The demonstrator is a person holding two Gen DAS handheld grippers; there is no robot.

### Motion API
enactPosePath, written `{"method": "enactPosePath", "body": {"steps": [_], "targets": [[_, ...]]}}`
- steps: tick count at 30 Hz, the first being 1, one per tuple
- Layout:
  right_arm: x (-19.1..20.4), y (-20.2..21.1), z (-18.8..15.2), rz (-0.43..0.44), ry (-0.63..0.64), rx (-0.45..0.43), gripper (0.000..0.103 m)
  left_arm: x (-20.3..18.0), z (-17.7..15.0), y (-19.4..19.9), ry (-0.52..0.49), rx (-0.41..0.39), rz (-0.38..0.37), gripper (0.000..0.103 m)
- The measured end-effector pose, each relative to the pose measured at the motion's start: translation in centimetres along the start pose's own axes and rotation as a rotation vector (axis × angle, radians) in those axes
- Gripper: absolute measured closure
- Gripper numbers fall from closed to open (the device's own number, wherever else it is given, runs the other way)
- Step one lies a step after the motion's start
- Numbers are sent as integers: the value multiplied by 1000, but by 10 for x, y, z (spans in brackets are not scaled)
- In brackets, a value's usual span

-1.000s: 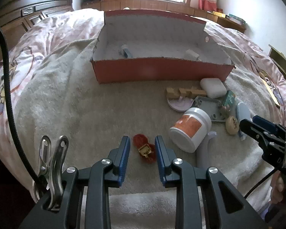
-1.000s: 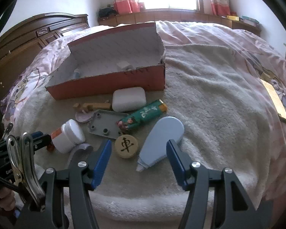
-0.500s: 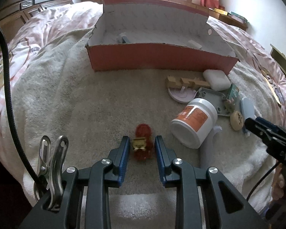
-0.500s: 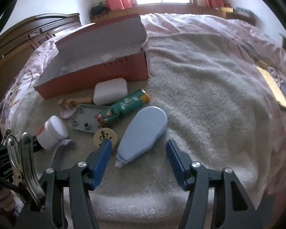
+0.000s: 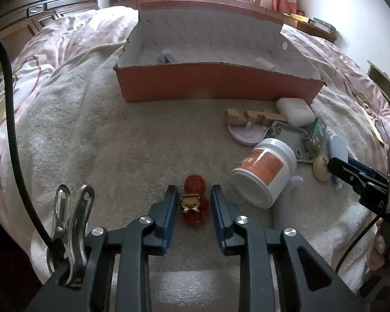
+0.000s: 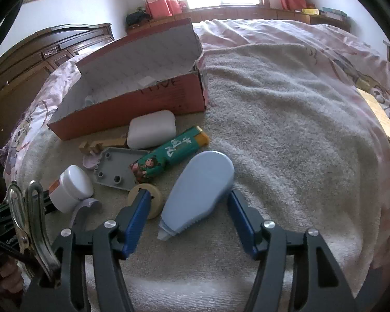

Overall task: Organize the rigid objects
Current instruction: 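Grasp the small red figurine with the left tool while the right tool grasps the blue correction tape, then lift and carry the red figurine and correction tape into the box with both tools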

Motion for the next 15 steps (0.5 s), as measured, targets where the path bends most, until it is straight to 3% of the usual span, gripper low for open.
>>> {"method": "enactPosePath", "body": {"steps": [6, 10, 15], "targets": [[-2, 0, 1, -6, -12, -7, 42, 3, 1, 1, 15, -5, -13, 81], [-8, 0, 5, -22, -17, -8, 60, 3, 0, 1, 21, -7, -17, 81], [-12, 0, 8, -36, -14, -10, 62, 3, -1, 0, 21, -6, -16, 81]]}}
Point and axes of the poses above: each gripper's, at about its wrist camera, not at the fingertips, and y roughly against the way its jaws point, x to its left, z to its top, the point moved 6 cm from there along -y, roughly the way its jaws point, and after that the axes turned 10 degrees about -y, right-handed, at the moved point
